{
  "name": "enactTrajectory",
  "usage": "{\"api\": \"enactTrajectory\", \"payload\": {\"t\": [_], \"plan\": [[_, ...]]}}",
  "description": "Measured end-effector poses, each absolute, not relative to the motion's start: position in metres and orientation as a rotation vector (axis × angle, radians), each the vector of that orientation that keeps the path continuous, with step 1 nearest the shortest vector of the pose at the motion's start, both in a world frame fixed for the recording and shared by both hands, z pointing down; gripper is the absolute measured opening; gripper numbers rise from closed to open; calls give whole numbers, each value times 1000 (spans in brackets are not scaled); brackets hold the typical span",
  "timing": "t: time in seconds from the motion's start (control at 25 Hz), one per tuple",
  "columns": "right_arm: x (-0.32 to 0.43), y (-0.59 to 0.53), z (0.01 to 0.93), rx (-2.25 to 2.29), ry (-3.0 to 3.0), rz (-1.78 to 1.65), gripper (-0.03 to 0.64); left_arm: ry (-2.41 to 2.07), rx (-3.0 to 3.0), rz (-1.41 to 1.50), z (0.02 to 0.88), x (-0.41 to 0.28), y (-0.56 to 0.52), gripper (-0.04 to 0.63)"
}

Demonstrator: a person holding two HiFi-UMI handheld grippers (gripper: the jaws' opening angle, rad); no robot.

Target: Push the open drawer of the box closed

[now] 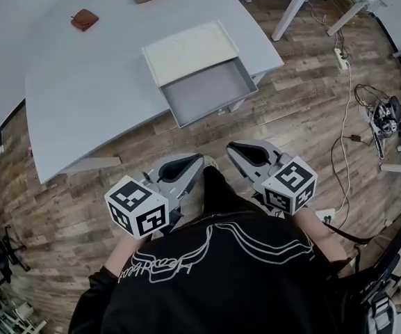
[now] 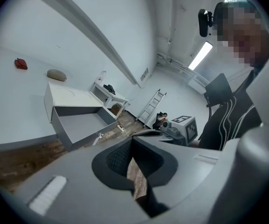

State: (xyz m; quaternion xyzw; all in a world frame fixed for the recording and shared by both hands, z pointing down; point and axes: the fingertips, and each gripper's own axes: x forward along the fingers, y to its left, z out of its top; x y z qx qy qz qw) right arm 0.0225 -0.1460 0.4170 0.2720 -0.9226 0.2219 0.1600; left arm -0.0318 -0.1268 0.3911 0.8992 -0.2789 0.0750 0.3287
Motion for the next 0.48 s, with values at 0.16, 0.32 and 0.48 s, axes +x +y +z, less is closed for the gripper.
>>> {"api": "enactTrajectory", "payload": {"t": [0.16, 0.32, 0.48], "plan": [[22, -171, 438, 789, -2581, 672, 11, -738, 2320, 219, 400, -41, -141, 8], [21, -187, 462, 792, -2498, 673, 13, -775, 2265, 200, 410, -54, -152, 8], [20, -201, 479, 803, -2443, 601, 59, -788, 2231, 203, 420, -59, -157, 8]]}}
